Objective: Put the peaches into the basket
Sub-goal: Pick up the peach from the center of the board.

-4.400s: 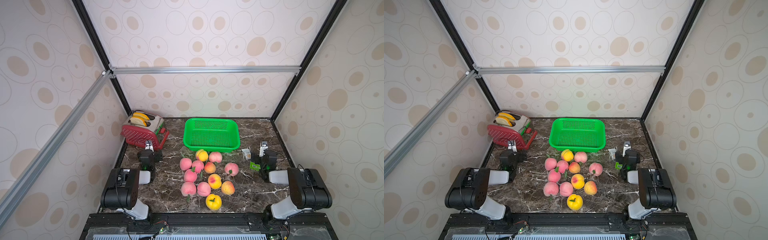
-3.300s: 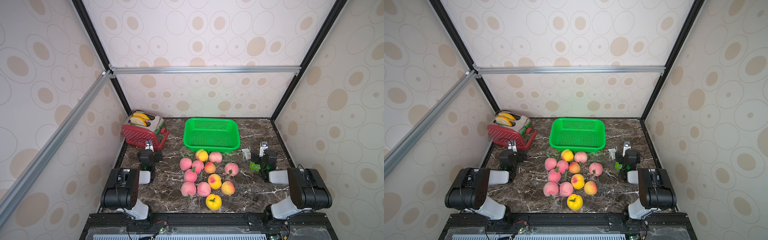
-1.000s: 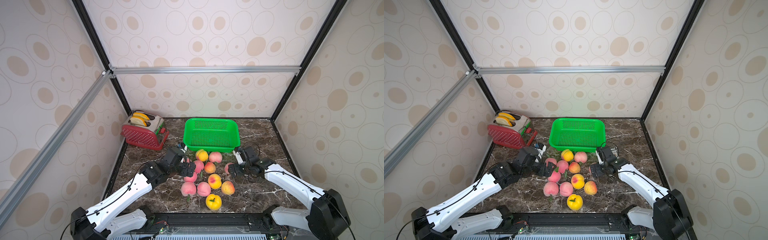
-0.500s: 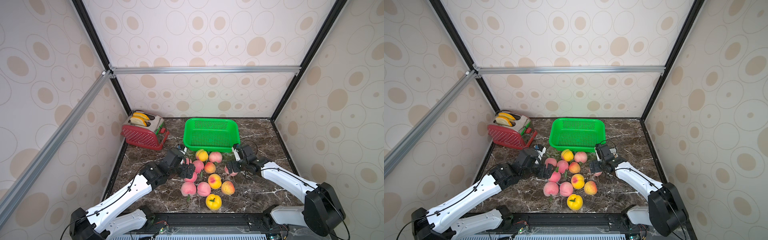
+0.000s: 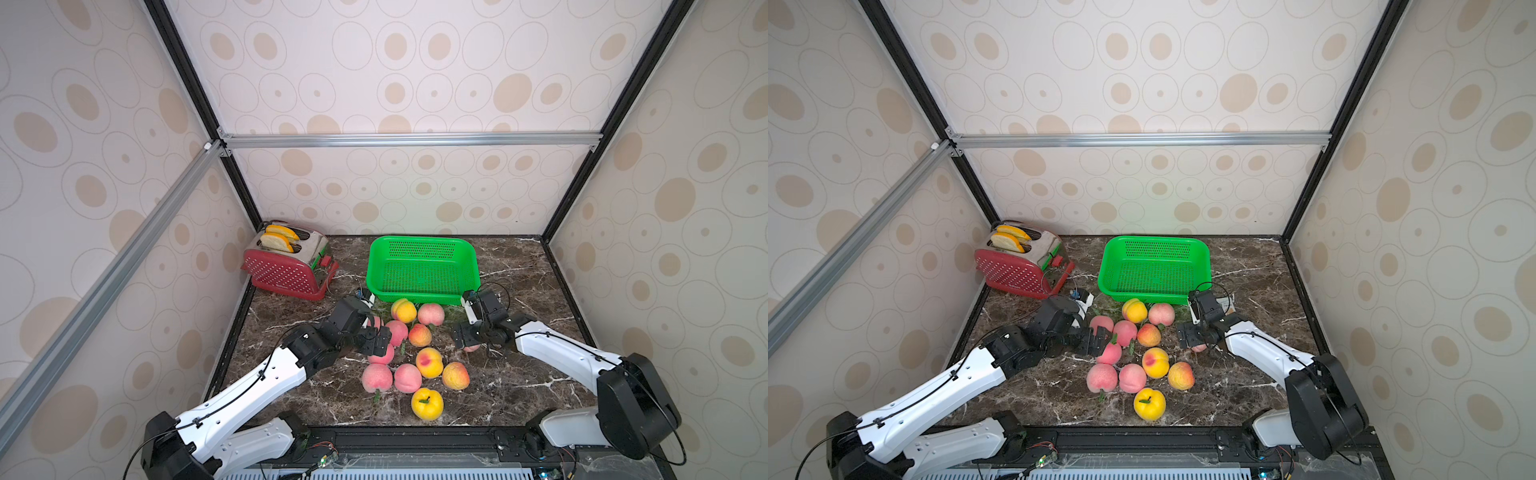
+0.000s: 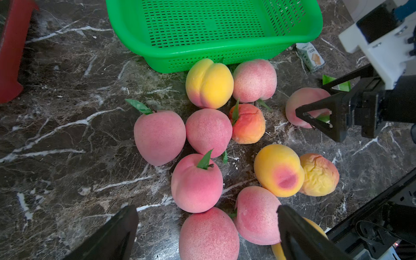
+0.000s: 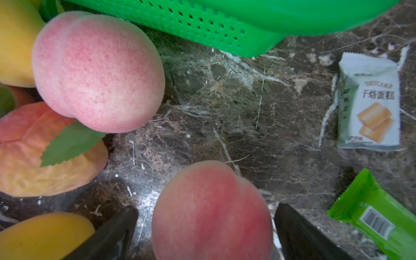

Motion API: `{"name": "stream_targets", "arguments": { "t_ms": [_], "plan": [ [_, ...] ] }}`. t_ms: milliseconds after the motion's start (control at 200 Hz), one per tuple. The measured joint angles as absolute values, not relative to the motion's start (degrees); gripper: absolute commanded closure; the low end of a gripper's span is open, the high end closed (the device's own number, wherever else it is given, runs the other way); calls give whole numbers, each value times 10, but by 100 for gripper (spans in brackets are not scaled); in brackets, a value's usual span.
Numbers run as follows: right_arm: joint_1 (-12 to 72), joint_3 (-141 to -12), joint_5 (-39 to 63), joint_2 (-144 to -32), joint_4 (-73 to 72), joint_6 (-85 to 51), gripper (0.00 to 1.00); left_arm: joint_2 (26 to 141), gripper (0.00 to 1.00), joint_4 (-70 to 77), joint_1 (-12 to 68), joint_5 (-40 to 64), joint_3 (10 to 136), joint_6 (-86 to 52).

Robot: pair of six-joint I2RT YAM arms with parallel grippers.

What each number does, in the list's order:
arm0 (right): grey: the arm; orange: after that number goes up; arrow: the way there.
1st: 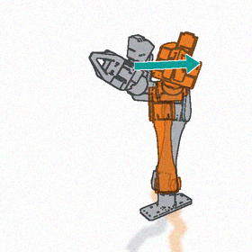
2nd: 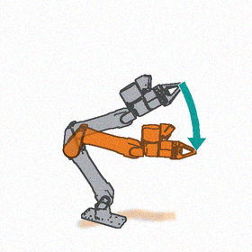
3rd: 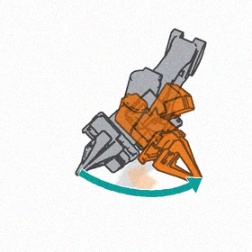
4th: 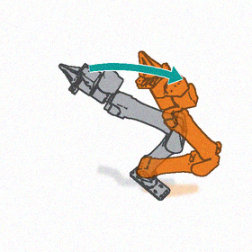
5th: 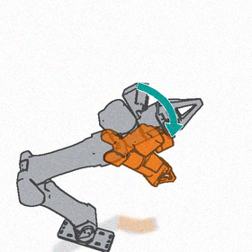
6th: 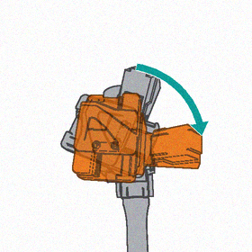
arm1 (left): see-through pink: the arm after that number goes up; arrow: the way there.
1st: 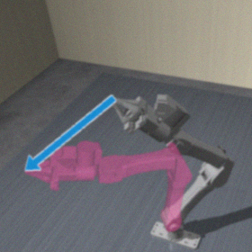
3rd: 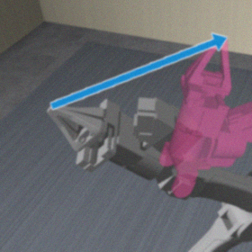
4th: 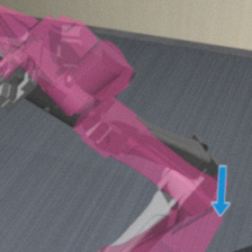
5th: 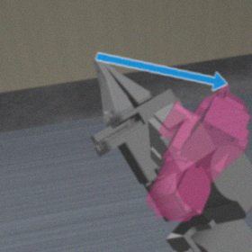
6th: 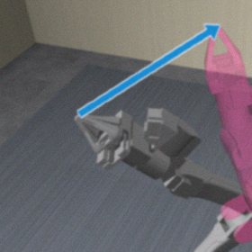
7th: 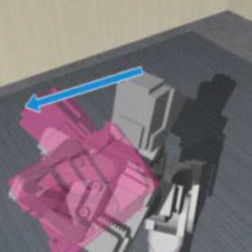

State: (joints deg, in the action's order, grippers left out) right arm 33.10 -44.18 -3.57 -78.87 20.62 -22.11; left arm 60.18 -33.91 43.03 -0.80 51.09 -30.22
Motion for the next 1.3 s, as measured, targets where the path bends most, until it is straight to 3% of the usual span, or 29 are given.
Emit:
{"name": "stream_targets", "arguments": {
  "t_ms": [466,1302],
  "plan": [
    [331,-422,-33,-792,203,-225,2,601,1,-336,430,-14,511,-302],
    [331,-420,-48,-765,219,-226,28,591,1,-334,430,-19,508,-302]
  ]
}}
